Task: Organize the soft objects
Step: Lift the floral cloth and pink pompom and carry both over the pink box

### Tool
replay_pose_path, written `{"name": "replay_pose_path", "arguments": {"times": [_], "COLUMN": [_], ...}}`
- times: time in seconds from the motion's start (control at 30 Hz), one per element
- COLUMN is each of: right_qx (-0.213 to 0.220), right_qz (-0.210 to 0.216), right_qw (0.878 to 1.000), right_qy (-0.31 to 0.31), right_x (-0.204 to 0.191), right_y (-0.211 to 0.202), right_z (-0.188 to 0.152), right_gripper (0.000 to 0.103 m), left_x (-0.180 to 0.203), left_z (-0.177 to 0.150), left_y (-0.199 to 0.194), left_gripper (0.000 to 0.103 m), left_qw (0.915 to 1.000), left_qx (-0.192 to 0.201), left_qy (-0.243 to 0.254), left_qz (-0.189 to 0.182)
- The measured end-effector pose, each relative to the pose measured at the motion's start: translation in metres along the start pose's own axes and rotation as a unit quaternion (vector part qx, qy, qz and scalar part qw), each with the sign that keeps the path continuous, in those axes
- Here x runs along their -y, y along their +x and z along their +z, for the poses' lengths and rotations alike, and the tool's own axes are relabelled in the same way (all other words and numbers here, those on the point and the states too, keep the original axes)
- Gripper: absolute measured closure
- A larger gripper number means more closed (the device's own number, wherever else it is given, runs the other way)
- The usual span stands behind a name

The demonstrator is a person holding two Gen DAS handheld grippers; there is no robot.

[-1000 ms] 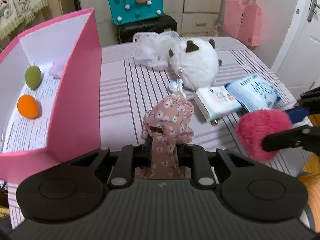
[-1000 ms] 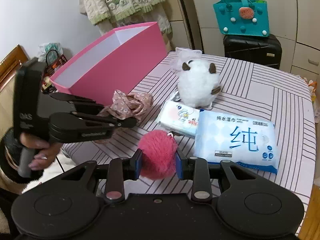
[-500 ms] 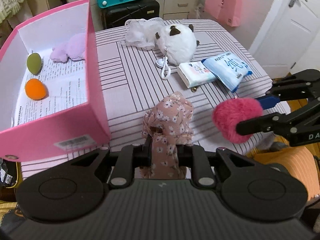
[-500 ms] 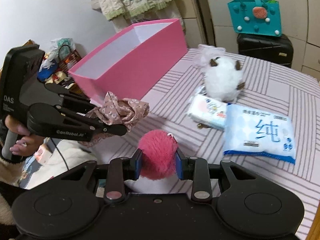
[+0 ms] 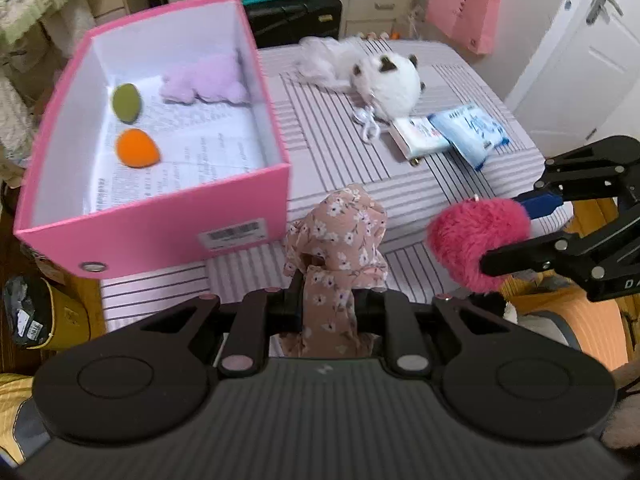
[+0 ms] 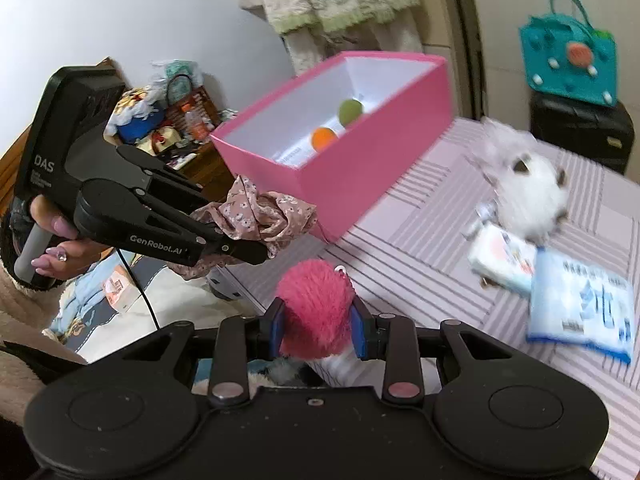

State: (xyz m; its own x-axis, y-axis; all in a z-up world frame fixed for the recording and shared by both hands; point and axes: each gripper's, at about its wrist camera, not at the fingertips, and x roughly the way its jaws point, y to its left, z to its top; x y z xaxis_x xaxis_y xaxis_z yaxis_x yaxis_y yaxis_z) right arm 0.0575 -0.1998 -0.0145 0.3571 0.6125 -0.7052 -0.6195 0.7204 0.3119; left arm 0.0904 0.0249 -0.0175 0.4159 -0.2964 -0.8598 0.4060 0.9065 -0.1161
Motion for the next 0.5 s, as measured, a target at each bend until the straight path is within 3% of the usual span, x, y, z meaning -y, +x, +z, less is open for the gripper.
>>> {"name": "replay_pose_path", "arguments": {"times": [0.37,0.5], "right_qx": [0.028,0.054], "right_qz": [0.009,-0.011], "right_qw": [0.999,0.996], "right_qy": [-0.043,-0.065], "right_x": [-0.018,-0.023], "right_y": [0.018,0.024], "right_z": [0.046,0.066], "right_gripper": [0.065,0.065], "left_x": [-0.035,-0.055], "left_z": [0.006,0.021], "left_y": [-0.045,-0.051], "left_gripper": [0.085,0.085], "left_qw": [0.9970,0.9945], "left_qx": [0.076,0.101], "left_qy": [-0.016,-0.026], "left_qz": [0.006,0.006]}}
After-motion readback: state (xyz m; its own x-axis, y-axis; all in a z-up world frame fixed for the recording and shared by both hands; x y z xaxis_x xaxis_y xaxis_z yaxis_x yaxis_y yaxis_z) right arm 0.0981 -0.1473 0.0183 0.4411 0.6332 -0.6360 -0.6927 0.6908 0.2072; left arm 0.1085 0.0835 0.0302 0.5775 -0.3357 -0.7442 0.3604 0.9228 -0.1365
